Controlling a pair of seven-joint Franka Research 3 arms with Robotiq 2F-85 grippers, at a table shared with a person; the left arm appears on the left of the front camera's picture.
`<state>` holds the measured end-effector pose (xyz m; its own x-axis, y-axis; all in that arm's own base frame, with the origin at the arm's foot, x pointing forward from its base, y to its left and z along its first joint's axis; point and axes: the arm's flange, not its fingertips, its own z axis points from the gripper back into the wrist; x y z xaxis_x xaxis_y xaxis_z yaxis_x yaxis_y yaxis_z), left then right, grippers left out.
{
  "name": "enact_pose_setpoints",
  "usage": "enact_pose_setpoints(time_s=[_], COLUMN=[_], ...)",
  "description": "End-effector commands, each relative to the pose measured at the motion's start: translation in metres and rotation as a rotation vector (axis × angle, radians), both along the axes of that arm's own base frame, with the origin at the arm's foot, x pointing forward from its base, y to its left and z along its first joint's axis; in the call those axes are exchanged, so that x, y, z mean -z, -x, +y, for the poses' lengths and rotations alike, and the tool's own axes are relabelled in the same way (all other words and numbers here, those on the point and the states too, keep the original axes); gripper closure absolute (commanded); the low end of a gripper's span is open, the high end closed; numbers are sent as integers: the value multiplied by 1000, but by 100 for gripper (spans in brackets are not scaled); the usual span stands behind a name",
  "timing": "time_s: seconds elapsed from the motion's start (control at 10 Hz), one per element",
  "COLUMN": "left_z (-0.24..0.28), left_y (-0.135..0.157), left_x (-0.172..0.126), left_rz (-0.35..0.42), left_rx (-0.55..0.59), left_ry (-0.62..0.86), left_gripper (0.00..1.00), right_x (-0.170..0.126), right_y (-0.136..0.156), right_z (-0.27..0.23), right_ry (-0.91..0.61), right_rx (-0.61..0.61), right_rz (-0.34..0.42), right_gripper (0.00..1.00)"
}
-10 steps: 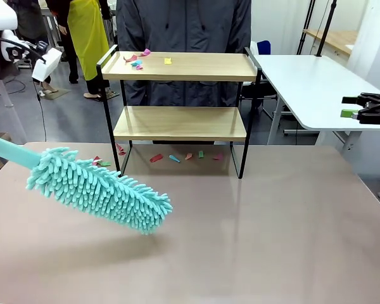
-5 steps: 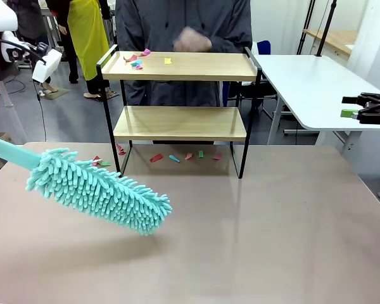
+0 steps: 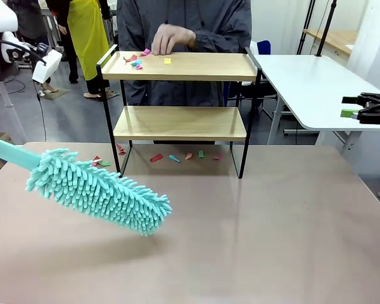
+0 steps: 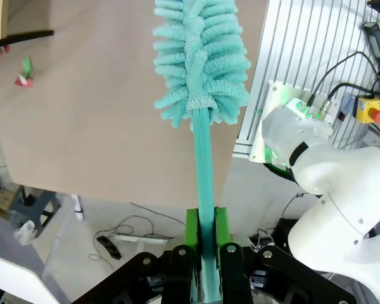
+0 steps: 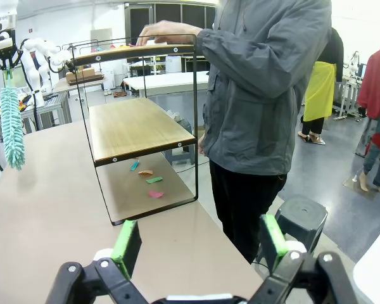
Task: Clean the shelf.
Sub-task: Clean the specific section of the Shelf indicated by the human with the Duster.
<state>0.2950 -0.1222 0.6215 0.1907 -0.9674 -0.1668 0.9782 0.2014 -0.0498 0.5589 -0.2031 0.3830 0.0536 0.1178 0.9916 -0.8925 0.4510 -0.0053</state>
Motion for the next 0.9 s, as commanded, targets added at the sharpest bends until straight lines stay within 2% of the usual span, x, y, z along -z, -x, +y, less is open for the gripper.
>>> enact_pose_setpoints(time_s=[0.0, 0.8], left_z=[2, 2], left_y=[3, 3], left_x=[1, 1], left_rz=[4, 4], left_rx=[3, 3], left_ry=[23, 23], left_gripper=[87, 87], right_x=[-3, -3], right_y=[-1, -1], right_z=[2, 2], right_ry=[0, 0], right_rx=[-2, -2], right_rz=[-6, -6], right_gripper=[0, 0])
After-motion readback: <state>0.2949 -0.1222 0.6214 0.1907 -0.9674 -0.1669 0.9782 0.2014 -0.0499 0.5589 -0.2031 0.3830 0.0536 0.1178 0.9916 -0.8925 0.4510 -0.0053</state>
